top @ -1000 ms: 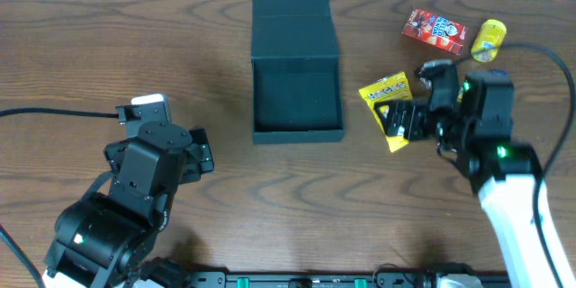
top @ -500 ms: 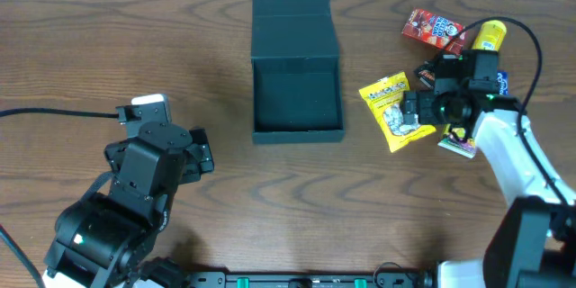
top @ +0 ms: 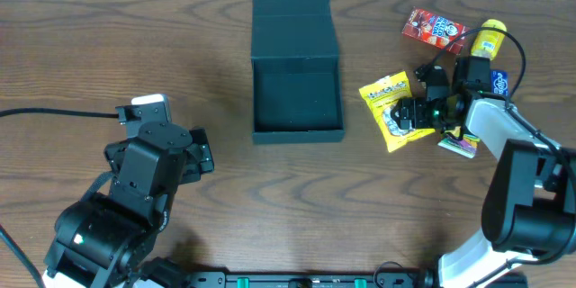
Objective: Pack container
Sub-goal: 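Reach the right gripper to the yellow candy bag and grasp it, then carry the yellow bag left and drop it into the black box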
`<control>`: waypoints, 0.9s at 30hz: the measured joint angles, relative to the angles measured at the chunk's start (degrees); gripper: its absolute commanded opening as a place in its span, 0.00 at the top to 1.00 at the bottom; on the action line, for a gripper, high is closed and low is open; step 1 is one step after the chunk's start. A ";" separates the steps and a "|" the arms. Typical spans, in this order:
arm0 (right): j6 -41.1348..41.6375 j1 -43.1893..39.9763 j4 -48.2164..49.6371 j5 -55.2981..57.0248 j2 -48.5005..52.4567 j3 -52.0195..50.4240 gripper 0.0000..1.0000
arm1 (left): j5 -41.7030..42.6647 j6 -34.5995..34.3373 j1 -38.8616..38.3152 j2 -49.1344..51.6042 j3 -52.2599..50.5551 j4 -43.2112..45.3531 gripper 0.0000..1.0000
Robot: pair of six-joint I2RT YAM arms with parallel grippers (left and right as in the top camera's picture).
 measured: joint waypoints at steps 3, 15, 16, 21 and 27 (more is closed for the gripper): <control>-0.11 0.00 0.04 -1.49 0.24 0.07 0.36 | -0.02 0.00 0.00 0.00 0.00 0.00 0.05; -0.42 -0.04 0.09 -5.46 0.02 1.40 0.99 | 0.00 0.00 0.00 0.00 0.00 0.02 0.05; -0.42 -0.04 0.00 -5.66 0.02 1.40 0.99 | -0.02 -0.02 0.00 0.00 0.00 0.02 0.05; 0.61 -0.04 -2.47 -7.48 0.02 2.12 0.99 | -0.02 0.00 0.00 0.00 0.00 0.02 0.05; 2.71 0.39 -8.76 -10.69 -0.48 7.15 0.99 | -0.02 0.00 0.00 0.00 0.00 0.00 0.05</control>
